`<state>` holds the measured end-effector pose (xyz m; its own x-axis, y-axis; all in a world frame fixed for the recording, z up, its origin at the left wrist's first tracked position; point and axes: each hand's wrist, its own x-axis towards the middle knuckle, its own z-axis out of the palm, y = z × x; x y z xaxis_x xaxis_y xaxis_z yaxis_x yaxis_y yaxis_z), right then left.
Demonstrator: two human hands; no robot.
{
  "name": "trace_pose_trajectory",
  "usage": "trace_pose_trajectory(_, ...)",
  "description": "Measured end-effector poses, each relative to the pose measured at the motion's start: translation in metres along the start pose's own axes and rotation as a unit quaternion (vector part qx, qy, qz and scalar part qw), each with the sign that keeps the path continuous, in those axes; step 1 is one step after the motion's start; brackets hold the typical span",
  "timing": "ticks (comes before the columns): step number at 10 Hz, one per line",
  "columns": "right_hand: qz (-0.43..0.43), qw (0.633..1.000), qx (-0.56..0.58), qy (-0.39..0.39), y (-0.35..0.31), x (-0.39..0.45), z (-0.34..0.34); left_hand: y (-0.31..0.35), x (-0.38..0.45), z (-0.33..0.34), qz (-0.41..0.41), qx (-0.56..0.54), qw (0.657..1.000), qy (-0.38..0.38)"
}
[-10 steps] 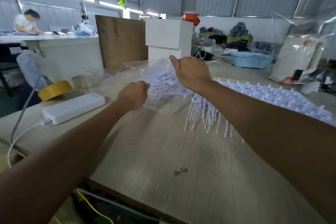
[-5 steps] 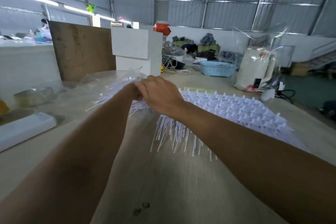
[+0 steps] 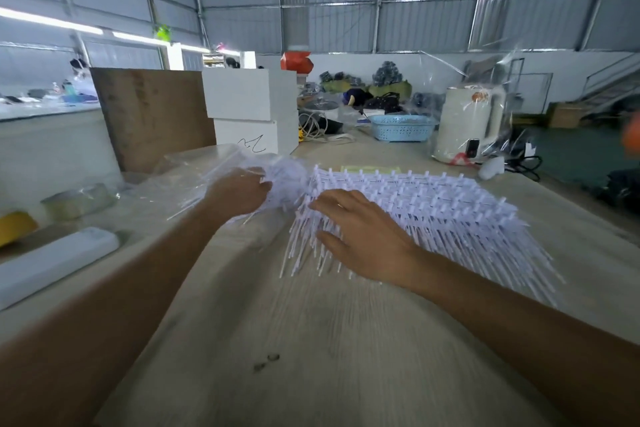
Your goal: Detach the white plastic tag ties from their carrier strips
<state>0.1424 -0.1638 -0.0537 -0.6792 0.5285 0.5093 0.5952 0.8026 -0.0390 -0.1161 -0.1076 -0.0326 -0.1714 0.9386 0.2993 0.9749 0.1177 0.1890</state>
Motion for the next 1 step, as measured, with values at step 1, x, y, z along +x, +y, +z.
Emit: trace_pose_trajectory(1,-0.006,0.999,0.034,0.005,0.0098,-0.0638,-0.0226,-0.0084,-0.0313,0.0044,0.053,0.018,0.998,0.030)
